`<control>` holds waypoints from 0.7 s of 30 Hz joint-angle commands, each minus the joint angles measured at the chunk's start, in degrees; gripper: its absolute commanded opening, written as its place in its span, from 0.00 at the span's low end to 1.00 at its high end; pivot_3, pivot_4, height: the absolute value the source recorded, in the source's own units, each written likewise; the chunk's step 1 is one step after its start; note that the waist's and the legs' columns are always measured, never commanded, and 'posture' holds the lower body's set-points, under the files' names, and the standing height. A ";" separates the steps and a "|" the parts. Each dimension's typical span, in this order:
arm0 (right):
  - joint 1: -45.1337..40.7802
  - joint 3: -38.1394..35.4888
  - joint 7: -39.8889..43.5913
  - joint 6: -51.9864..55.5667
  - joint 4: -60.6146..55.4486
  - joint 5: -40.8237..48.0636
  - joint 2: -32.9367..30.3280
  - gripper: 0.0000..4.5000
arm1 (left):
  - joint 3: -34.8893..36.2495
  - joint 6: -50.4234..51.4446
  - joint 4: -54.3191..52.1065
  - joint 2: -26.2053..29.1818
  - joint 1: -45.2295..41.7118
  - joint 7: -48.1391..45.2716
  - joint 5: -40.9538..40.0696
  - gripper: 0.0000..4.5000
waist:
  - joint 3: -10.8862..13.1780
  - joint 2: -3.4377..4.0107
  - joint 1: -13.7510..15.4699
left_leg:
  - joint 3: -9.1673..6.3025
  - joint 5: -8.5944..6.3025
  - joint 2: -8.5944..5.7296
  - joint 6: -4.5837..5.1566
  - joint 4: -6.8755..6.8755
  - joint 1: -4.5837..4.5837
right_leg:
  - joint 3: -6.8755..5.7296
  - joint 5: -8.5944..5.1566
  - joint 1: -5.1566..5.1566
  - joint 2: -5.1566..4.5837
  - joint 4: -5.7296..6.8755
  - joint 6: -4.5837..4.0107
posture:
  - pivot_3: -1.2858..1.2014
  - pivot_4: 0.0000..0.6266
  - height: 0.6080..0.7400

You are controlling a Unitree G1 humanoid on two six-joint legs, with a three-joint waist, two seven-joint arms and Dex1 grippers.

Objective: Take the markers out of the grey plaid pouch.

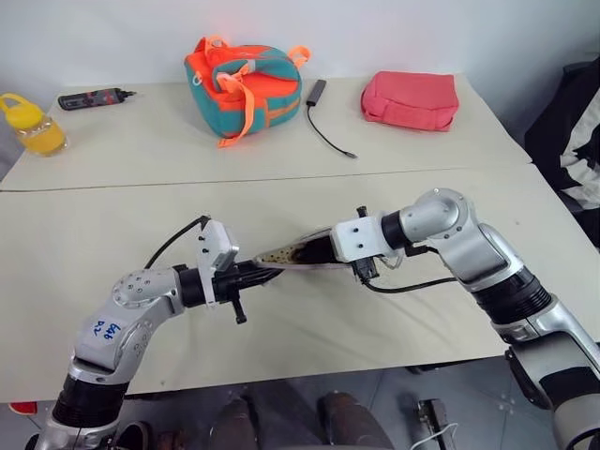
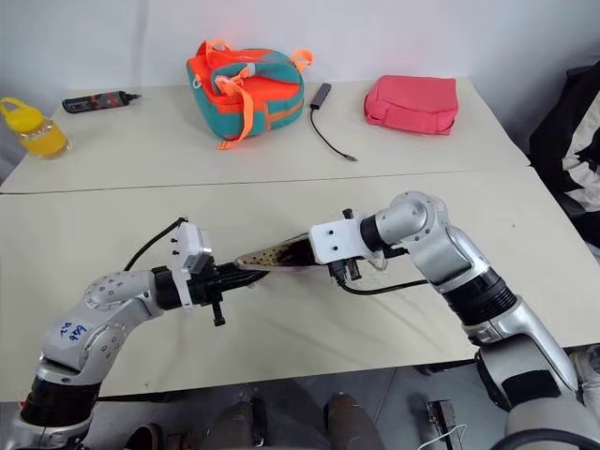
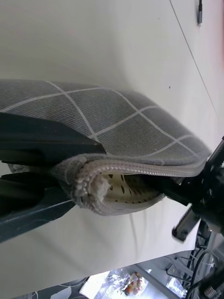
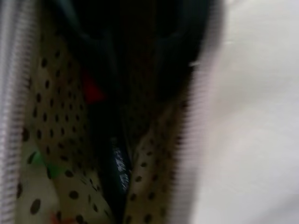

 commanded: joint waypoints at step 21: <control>-5.37 -5.54 4.58 3.18 -5.44 6.82 -0.20 0.46 | 9.48 12.47 -2.06 -7.25 -4.01 7.26 -18.68 0.00 | 0.01 -0.02 -0.02 | -0.33 -0.04 0.00 0.02 -0.01 -0.01 | -0.06 0.01 -0.01 0.00 0.03 0.02 | 0.52 0.24 1.00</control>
